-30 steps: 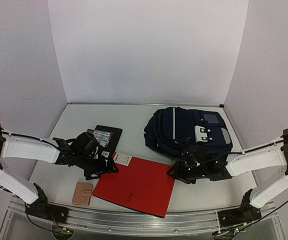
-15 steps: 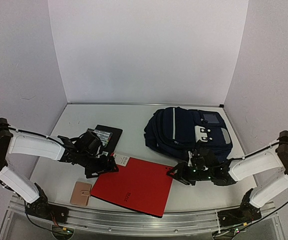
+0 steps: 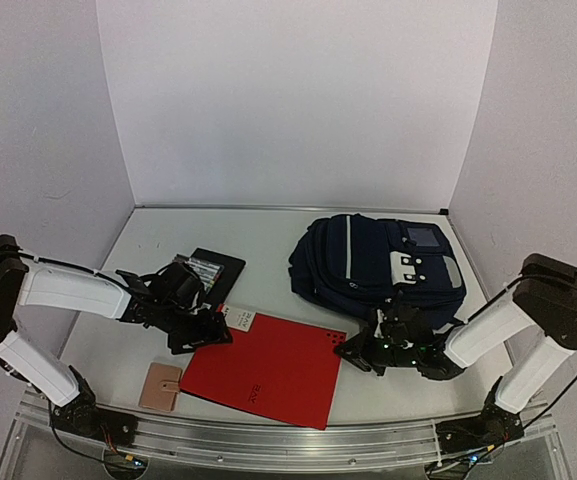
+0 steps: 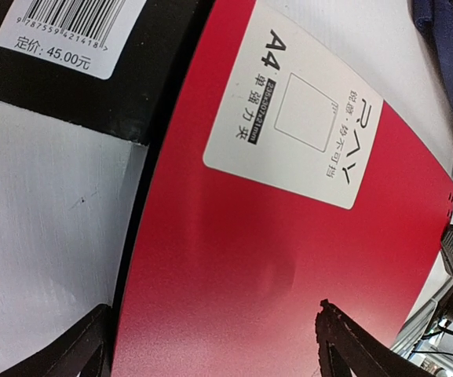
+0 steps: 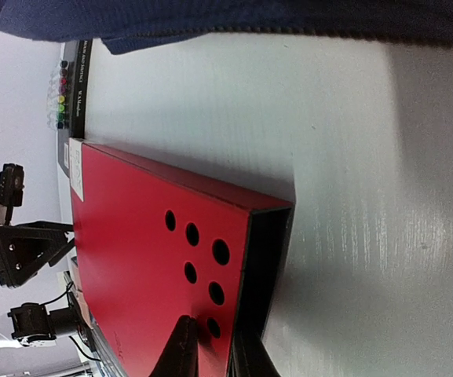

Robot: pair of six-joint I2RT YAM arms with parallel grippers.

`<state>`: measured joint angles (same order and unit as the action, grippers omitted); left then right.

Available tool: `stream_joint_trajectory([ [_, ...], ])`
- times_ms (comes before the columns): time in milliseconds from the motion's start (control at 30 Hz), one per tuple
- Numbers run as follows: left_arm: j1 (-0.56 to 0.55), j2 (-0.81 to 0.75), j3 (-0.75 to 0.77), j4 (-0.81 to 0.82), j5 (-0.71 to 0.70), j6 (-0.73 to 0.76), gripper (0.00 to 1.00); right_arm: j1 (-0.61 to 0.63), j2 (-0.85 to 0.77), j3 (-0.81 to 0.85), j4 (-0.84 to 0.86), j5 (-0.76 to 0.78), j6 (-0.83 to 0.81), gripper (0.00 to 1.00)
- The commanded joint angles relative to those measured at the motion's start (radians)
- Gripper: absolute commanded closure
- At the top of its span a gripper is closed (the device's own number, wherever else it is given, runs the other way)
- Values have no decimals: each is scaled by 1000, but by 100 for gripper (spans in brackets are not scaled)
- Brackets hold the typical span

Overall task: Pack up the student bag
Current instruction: Pick up the files from the center of the board.

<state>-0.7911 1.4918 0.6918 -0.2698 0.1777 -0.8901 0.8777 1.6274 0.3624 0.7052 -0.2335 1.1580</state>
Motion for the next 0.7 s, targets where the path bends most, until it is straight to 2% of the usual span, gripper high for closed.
stream_joint_trajectory([
  [0,-10,-13,-10,74,49,-20,12,13,7,16,278,-57,41,94],
  [67,-10,-44,-16,66,29,-23,10,13,-22,11,284,-44,40,100],
  [267,-4,-195,-29,43,-17,7,0,13,-202,3,216,-7,23,100],
  [333,-1,-253,-24,28,-27,30,0,13,-290,36,86,6,-33,100],
  [467,-1,-370,2,-4,-30,132,0,13,-439,168,-279,61,-192,100],
  [667,0,-452,125,-54,3,420,0,13,-458,365,-588,19,-378,100],
])
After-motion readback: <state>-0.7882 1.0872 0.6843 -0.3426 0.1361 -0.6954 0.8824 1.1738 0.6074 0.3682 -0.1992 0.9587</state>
